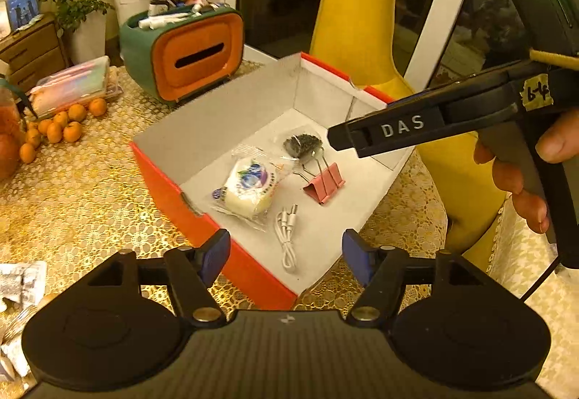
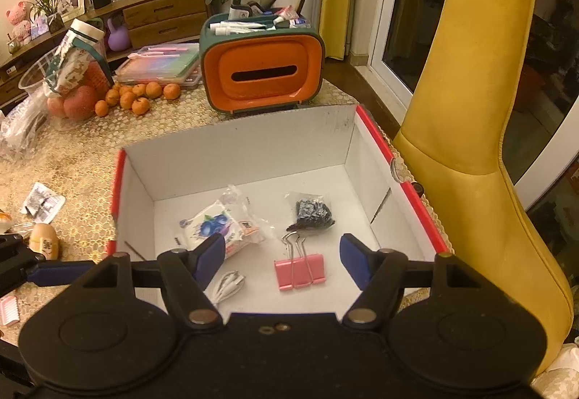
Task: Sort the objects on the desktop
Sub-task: 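Open the left tool to drop the white cable into the box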
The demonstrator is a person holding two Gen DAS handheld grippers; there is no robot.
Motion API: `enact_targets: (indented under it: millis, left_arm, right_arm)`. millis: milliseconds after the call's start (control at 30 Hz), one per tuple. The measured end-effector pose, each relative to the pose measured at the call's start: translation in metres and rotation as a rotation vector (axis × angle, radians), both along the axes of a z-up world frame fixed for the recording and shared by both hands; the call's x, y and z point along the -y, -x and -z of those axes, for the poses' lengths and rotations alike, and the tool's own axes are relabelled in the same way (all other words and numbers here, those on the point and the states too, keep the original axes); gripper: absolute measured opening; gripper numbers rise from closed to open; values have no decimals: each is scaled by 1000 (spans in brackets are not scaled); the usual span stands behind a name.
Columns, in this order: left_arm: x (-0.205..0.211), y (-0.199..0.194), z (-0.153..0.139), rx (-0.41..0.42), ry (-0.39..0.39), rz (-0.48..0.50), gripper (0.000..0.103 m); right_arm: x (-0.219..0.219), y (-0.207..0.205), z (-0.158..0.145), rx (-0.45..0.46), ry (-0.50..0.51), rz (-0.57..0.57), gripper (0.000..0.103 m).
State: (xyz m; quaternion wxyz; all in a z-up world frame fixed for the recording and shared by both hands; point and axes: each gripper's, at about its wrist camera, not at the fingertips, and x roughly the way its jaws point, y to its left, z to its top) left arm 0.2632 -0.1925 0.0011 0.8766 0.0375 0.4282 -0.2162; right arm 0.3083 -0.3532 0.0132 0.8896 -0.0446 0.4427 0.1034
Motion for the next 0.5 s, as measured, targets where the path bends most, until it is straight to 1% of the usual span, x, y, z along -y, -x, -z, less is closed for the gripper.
enact_targets:
  millis: [67, 233, 300, 333, 367, 500]
  left_arm:
    - [-8, 5, -3, 9, 15, -13, 71]
    - [-37, 19, -10, -1, 68, -41, 71]
    - [-50, 28, -12, 10, 68, -57, 73]
    - [-56, 32, -14, 15, 70, -65, 77]
    - [-63, 36, -15, 21, 73, -75, 79]
    - [-92, 53, -19, 40, 90, -106, 79]
  right_arm:
    - [-3, 5, -4, 8, -3, 1, 73]
    - [-15, 19, -11, 17, -15, -7, 73]
    - [-22, 27, -14, 24, -21, -17, 73]
    - [-26, 31, -16, 28, -25, -25, 73]
    - [-30, 36, -17, 31, -31, -32, 73]
    - [-49, 53, -21, 41, -55, -64, 76]
